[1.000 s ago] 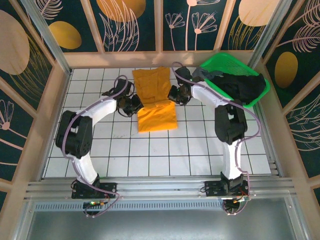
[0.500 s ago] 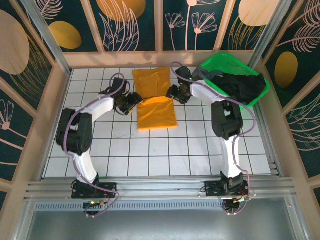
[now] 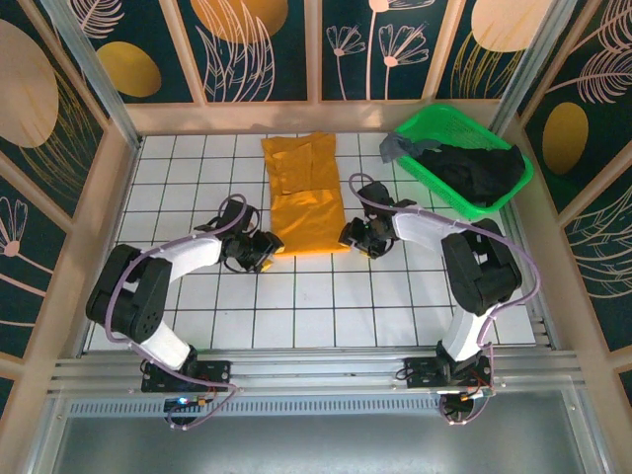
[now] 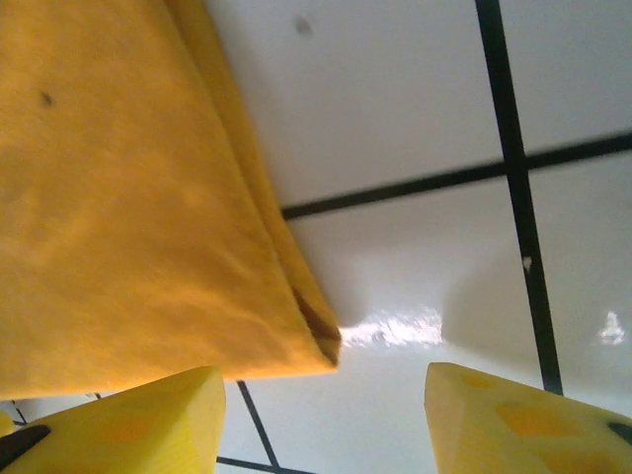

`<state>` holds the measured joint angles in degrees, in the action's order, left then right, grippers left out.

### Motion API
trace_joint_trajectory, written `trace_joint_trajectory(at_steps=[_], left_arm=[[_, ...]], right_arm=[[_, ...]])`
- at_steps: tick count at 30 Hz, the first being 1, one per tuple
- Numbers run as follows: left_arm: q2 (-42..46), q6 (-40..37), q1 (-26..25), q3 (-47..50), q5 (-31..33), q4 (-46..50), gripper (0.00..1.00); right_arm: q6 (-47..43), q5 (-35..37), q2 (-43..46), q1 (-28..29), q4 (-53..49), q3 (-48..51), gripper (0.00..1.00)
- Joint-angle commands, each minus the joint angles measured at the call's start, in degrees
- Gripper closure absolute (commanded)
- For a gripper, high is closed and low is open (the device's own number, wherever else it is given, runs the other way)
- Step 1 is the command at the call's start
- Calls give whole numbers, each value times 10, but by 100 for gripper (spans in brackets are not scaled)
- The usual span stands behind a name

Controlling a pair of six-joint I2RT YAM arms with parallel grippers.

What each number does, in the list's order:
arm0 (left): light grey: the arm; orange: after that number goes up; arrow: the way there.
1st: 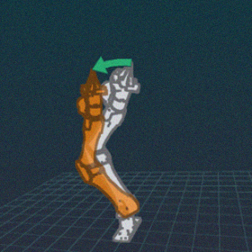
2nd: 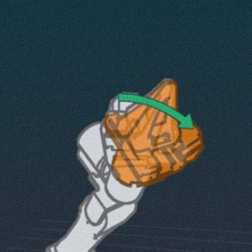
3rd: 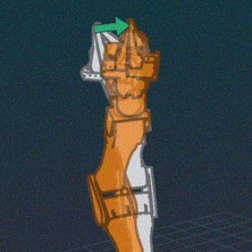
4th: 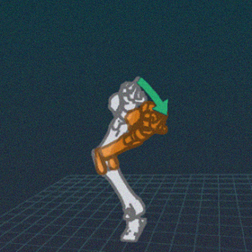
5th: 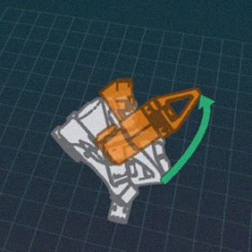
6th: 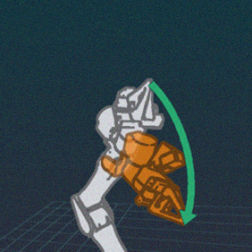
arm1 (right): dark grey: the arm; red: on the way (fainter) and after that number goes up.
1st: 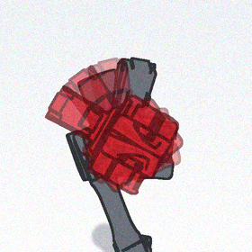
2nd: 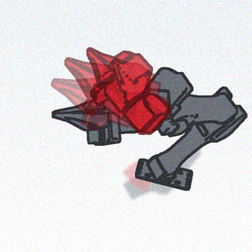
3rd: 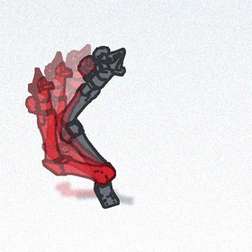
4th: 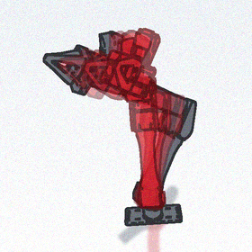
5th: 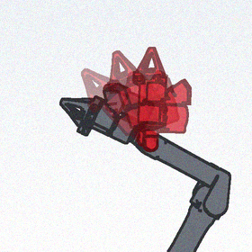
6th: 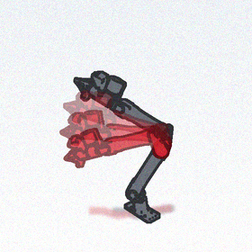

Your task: Fold and stack the t-shirts

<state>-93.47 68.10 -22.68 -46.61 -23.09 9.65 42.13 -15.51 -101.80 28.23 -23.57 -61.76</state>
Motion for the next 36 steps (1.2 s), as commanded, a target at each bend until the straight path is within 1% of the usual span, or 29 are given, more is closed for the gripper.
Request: trace_joint_trajectory(at_steps=[1, 5, 7, 8, 10, 12, 13, 14, 17, 20, 25, 28, 31, 33, 36], left_arm=[[-29, 17, -5, -23, 11, -8, 50], [-75, 6, -11, -56, 19, 2, 55], [-86, 6, -12, -65, 26, 0, 62], [-90, 6, -12, -69, 30, -1, 67], [-93, 4, -11, -77, 43, 0, 78], [-87, -3, -11, -84, 61, 12, 97], [-82, -8, -11, -85, 69, 20, 100], [-76, -12, -11, -83, 73, 26, 100], [-51, -23, -12, -56, 70, 36, 100], [-1, -41, -12, -19, 54, 48, 100], [102, -61, -12, 30, 33, 99, 100], [165, -52, -12, 37, 18, 123, 100], [212, -37, -12, 10, 23, 143, 100], [229, -27, -11, -19, 29, 151, 100], [226, -12, -11, -67, 37, 152, 100]], right_arm=[[18, -26, -24, 1, 47, -9, 45], [23, -38, -56, 3, 53, -32, 52], [26, -44, -69, 5, 53, -43, 58], [29, -48, -73, 6, 52, -46, 62], [35, -48, -78, 6, 51, -50, 76], [37, -36, -74, 7, 47, -52, 92], [35, -30, -69, 7, 40, -51, 97], [34, -25, -63, 8, 34, -49, 100], [29, -35, -43, 12, 16, -27, 100], [19, -47, -11, 28, -6, 6, 100], [25, -67, 72, 85, -50, 52, 100], [33, -50, 118, 96, -93, 27, 100], [55, -38, 148, 92, -118, -13, 100], [70, -31, 154, 93, -129, -42, 100], [93, -18, 153, 92, -136, -81, 100]])
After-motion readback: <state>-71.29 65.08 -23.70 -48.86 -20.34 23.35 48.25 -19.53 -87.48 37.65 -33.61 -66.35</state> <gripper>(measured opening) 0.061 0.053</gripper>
